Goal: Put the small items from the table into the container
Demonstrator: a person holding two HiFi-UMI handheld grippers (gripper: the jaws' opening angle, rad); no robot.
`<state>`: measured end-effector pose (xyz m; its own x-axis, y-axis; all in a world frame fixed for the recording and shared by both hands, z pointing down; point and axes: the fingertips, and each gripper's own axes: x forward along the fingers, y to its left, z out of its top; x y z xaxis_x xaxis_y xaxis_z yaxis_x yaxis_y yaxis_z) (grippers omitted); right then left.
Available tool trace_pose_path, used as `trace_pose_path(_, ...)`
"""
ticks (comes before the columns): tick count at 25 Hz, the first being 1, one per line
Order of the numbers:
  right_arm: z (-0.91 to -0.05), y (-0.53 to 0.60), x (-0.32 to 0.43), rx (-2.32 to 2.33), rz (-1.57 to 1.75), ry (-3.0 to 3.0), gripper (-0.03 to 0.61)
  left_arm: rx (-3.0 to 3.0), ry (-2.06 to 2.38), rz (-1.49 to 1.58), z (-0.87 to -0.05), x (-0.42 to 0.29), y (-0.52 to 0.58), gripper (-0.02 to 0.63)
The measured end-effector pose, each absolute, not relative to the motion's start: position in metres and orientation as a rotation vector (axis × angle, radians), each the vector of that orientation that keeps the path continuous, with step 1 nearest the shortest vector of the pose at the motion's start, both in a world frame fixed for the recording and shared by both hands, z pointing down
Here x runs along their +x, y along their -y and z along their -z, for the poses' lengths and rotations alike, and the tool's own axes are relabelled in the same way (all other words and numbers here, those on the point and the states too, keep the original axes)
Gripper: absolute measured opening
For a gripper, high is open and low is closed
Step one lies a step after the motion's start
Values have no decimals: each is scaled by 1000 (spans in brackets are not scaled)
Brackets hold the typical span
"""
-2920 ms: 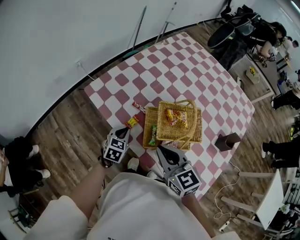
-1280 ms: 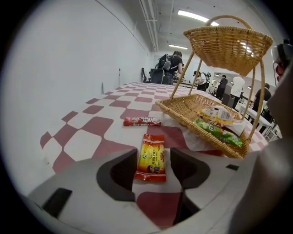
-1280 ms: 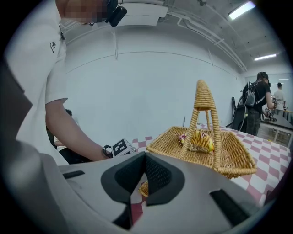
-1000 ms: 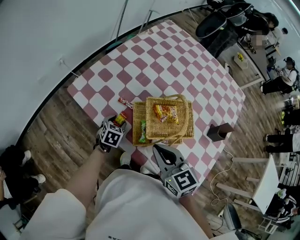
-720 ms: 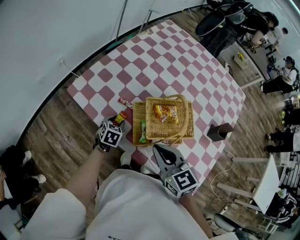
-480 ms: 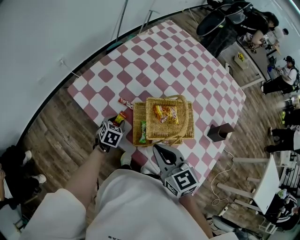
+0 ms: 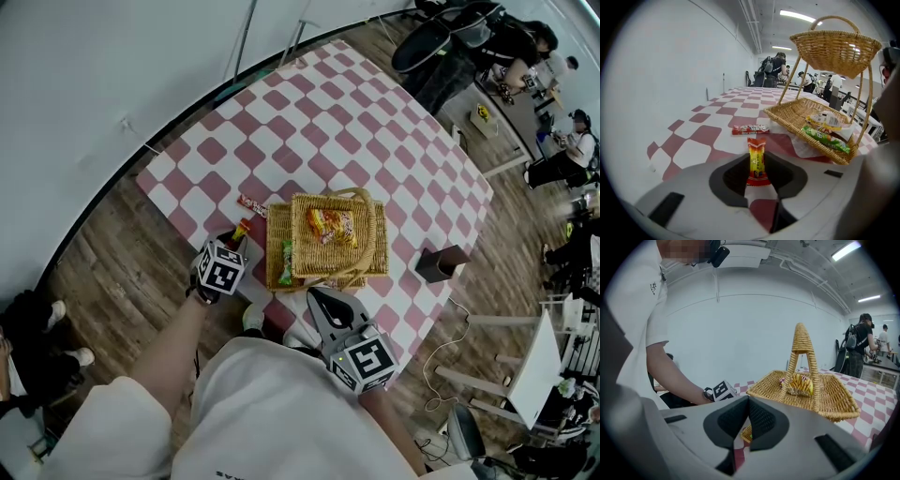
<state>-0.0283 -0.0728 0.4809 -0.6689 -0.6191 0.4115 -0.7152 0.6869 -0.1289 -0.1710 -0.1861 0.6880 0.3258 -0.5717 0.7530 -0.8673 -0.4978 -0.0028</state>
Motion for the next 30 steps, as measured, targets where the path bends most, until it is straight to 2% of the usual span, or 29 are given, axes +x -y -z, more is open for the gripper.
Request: trace_pose_path(30, -466, 57, -5, 1018, -368, 2668, 14, 2265, 1464, -905, -605, -169, 177, 107)
